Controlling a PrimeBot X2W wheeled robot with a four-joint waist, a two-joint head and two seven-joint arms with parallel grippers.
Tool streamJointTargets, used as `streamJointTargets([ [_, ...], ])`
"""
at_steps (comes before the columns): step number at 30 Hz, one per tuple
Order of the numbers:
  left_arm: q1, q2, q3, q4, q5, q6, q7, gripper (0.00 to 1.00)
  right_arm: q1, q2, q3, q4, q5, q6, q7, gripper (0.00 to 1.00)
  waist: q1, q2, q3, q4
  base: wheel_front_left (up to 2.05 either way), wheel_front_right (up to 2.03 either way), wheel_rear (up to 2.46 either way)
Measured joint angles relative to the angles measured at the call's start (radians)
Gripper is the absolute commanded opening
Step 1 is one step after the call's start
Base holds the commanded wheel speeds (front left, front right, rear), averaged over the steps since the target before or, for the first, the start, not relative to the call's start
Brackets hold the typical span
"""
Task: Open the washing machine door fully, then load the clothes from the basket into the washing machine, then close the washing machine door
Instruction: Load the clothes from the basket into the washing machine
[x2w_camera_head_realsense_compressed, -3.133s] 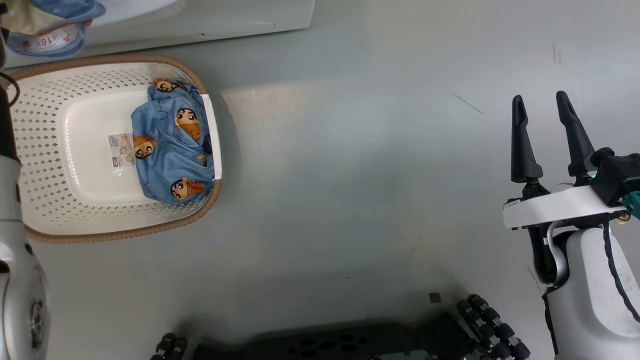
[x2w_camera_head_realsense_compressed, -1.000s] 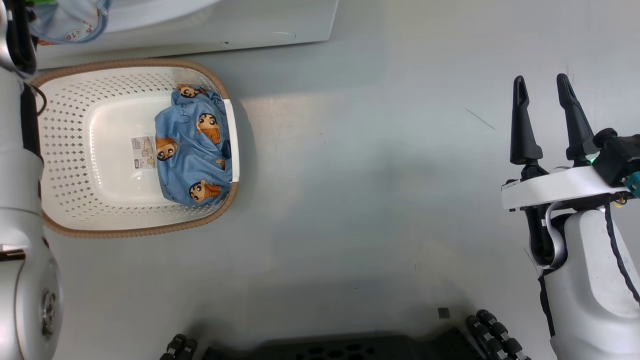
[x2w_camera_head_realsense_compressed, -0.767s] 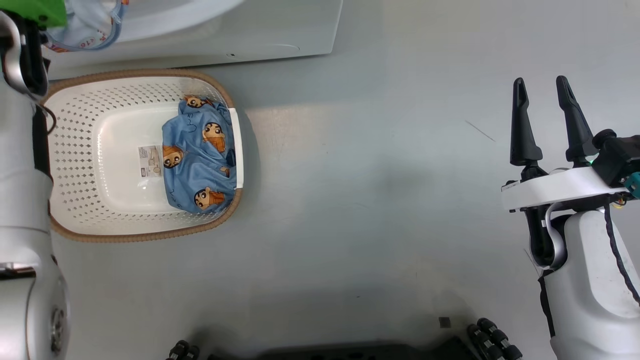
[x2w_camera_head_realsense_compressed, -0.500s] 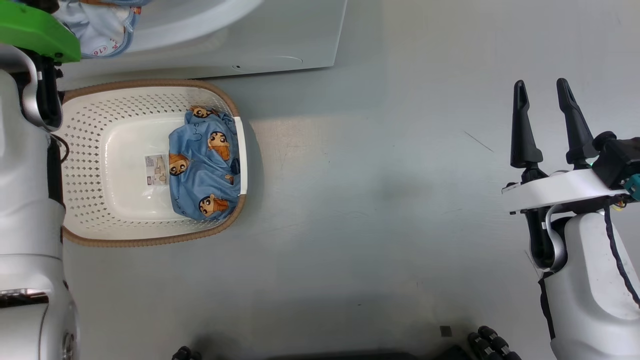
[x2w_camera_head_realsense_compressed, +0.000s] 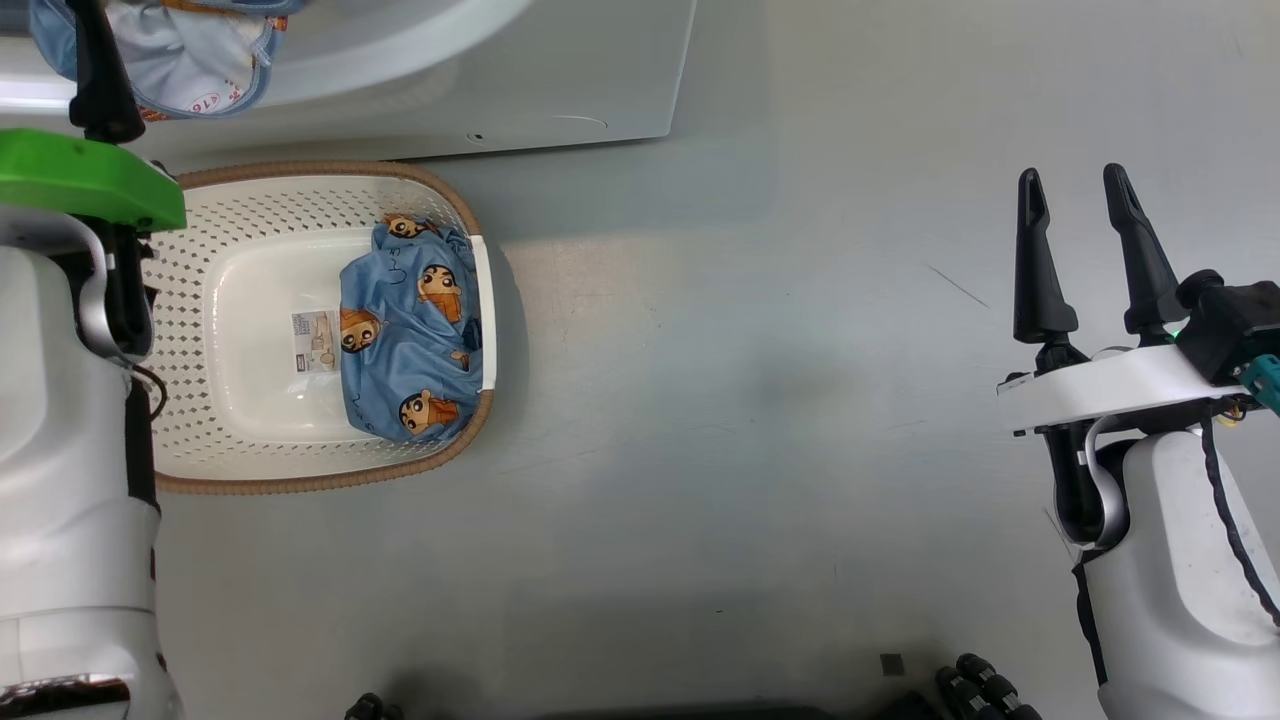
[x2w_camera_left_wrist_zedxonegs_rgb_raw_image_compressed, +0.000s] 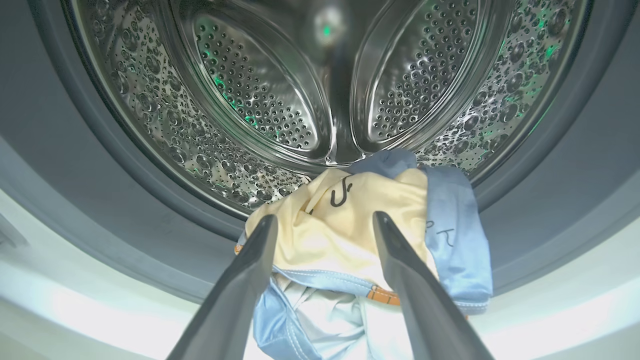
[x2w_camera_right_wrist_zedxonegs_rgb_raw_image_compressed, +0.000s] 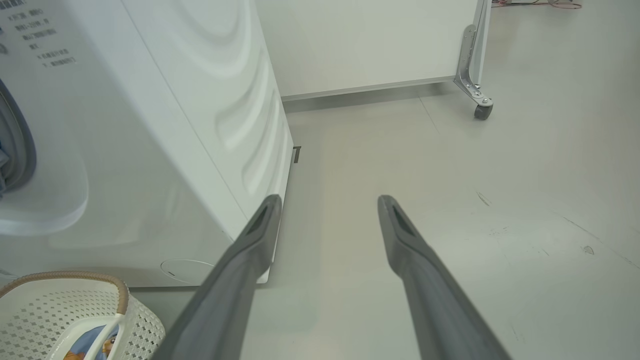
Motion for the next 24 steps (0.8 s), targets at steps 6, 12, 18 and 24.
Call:
streamJointTargets([
  [6,0.075,-0.021,0.008,-0.049,0.004,0.0,0.0,1.0,0.0,0.0,0.011,-0.004,-0.001,0.0,0.0,1.0,0.0,0.0,0.004,-0.001,0.0,0.0,0.0],
  [12,0.189,-0.048,0.029,-0.096,0.009,0.002,0.0,1.0,0.0,0.0,0.014,-0.009,-0.002,0.001,0.0,1.0,0.0,0.0,0.006,-0.005,0.0,0.0,0.0],
  [18,0.266,-0.069,0.031,-0.124,0.021,0.01,0.0,1.0,0.0,0.0,0.014,-0.009,-0.001,0.001,0.0,1.0,0.0,0.0,0.007,-0.005,0.0,0.0,0.0],
  [24,0.321,-0.083,0.038,-0.154,0.025,0.012,0.0,1.0,0.0,0.0,0.014,-0.009,-0.001,0.001,0.0,1.0,0.0,0.0,0.008,-0.003,0.0,0.0,0.0],
])
